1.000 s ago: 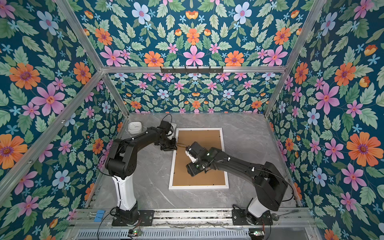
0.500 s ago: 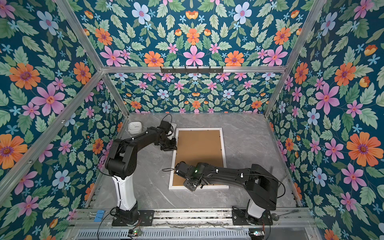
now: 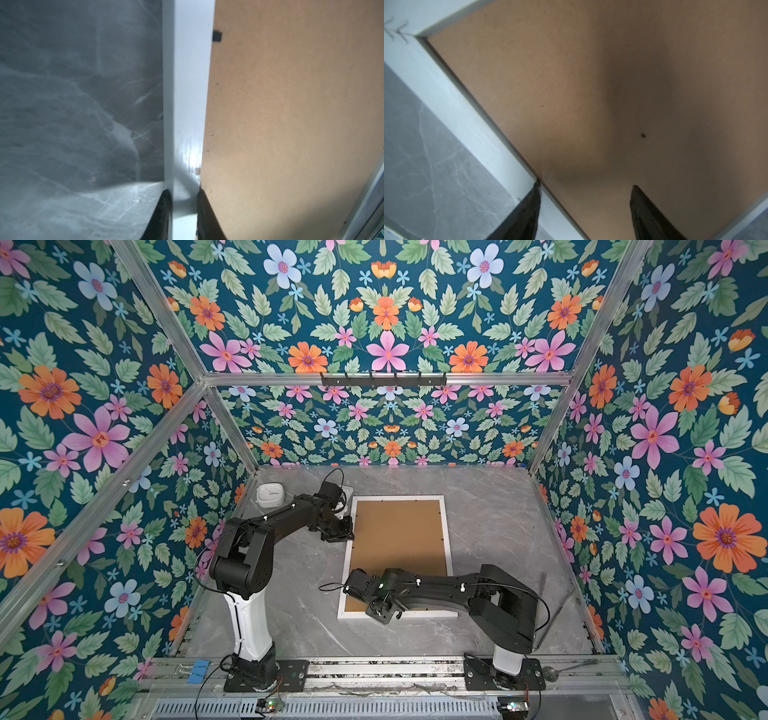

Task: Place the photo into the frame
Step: 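Move the right gripper to the frame corner nearest the robot and pinch it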

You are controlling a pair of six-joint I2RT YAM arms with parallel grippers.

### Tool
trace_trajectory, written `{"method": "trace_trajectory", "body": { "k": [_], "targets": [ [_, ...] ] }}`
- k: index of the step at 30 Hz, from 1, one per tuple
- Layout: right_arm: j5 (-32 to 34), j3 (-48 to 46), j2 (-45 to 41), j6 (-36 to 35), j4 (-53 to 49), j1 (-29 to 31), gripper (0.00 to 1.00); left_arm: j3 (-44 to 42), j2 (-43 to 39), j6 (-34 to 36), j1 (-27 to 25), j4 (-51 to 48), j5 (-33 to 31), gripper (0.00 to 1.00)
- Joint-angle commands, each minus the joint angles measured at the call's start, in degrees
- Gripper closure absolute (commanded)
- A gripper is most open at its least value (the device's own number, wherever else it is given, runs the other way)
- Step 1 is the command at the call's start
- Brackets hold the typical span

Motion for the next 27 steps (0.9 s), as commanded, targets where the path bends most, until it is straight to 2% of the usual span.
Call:
{"method": "trace_trajectory", "body": {
  "k": [1,27],
  "targets": [
    [2.15,0.24,0.8,-0.61,0.03,0.04,0.32,-0.71,1.5,-0.12,-0.47,-4.08,-0.04,0.86],
    [7.86,-0.96,6.5,-3.32,3.15,0.87,0.36,-0.27,1.41,0.58,-0.61,-5.12,-0.48,0.86]
  ]
}}
